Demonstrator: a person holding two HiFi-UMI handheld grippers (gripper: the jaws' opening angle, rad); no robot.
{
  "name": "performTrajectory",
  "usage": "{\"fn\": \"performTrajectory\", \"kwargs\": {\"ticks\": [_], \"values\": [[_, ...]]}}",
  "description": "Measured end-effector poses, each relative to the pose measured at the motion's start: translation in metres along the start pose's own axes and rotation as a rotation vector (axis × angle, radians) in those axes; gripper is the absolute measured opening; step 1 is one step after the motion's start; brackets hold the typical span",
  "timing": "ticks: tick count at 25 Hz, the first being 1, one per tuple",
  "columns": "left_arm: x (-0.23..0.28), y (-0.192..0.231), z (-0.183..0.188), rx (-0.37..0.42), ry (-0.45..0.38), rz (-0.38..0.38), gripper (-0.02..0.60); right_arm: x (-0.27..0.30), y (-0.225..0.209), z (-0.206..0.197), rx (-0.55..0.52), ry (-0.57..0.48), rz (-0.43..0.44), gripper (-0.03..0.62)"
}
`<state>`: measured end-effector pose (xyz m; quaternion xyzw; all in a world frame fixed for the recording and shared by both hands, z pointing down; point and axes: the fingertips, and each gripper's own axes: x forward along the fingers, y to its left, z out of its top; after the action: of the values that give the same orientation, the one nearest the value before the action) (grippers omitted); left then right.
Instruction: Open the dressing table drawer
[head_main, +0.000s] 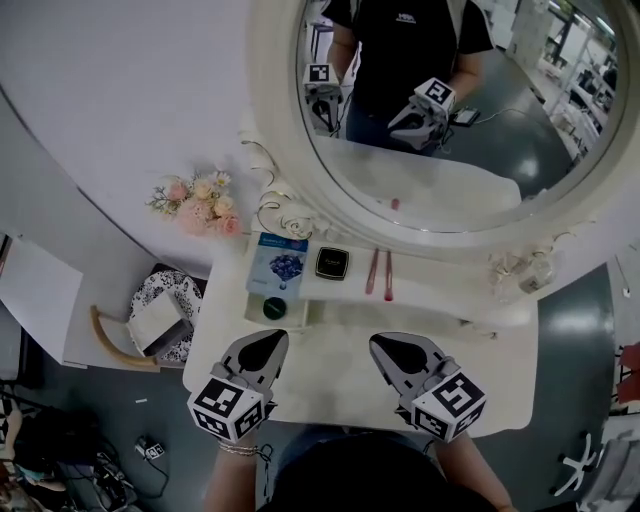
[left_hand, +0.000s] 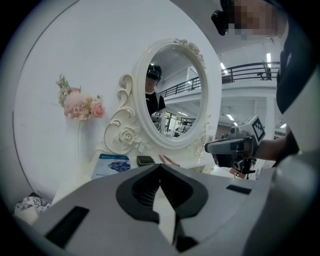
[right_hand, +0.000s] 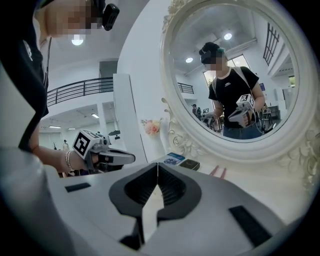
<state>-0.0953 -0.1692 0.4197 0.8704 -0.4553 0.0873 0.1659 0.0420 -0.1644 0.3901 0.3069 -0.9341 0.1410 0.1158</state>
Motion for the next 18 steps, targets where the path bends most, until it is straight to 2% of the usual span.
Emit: {"fn": "performTrajectory", "kwargs": {"ticks": [9,14,18], "values": [[-0.018,-0.015,0.052,0.053,-0.099,0.011,0.017,-0.012,-0.01,0.023,-0.004,-0.06,-0.002,0.018],[-0.027,-0.021,0.067,0.081,-0.128,0.029,0.017,-0.02,-0.013,0.039,-0.024,-0.101,-0.005,0.018],[-0.032,-0.024,0.075,0.067,-0.151,0.033,0.017,-0.031,-0.016,0.056,-0.044,-0.145,-0.018,0.018]]}}
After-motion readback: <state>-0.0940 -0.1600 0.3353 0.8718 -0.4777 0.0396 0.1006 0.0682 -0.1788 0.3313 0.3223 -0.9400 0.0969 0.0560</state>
